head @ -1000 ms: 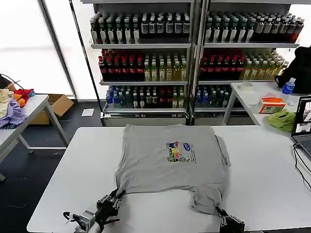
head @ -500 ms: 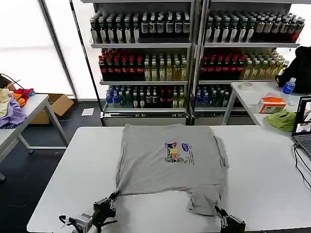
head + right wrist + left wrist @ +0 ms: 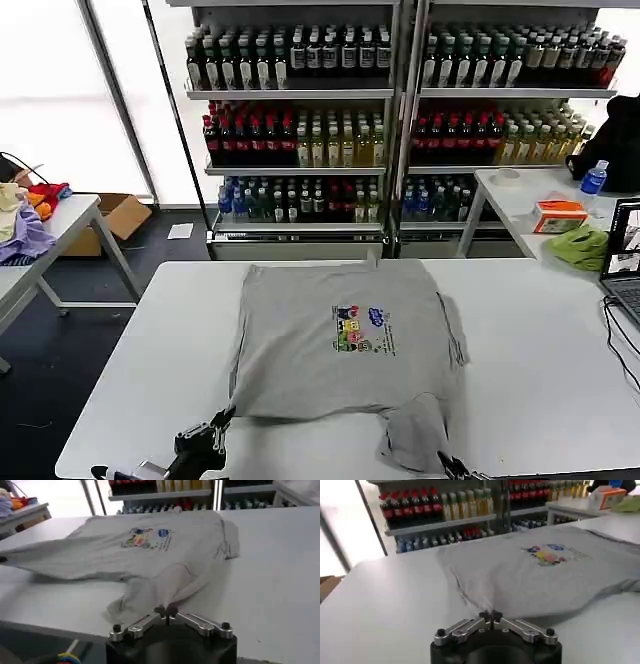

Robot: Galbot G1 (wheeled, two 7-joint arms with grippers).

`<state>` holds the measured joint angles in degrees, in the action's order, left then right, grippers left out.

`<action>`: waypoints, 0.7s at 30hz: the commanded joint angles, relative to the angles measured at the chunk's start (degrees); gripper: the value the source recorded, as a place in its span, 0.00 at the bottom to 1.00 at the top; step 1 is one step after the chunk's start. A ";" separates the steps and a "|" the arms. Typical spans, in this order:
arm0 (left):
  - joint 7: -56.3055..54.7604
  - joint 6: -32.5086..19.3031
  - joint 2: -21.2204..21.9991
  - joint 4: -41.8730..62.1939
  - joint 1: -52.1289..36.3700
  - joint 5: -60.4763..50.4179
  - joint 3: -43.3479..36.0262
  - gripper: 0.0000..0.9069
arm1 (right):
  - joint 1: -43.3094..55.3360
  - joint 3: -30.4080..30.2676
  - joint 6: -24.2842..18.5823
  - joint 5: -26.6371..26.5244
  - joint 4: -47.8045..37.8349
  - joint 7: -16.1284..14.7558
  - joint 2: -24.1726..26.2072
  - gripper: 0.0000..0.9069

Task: Fold and organize the clothes.

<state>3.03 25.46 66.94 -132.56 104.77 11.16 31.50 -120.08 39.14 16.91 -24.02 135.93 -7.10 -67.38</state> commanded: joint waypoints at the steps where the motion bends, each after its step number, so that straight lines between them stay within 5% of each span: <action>1: 0.41 2.42 -0.62 -6.82 7.06 0.29 4.84 0.00 | -2.35 0.39 -2.64 -1.47 2.20 -1.04 0.46 0.00; 4: 0.60 3.29 -2.18 -7.29 4.13 2.51 5.52 0.00 | 1.55 0.46 -5.23 -4.45 1.88 0.04 0.05 0.00; 21: 5.81 6.17 -13.94 11.11 -23.87 18.10 -2.34 0.00 | 34.10 -4.06 -2.81 -8.52 -11.71 6.94 -0.33 0.00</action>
<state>6.83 30.33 57.38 -128.97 92.17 22.91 31.51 -95.70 35.47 14.67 -31.34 127.75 -1.27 -67.67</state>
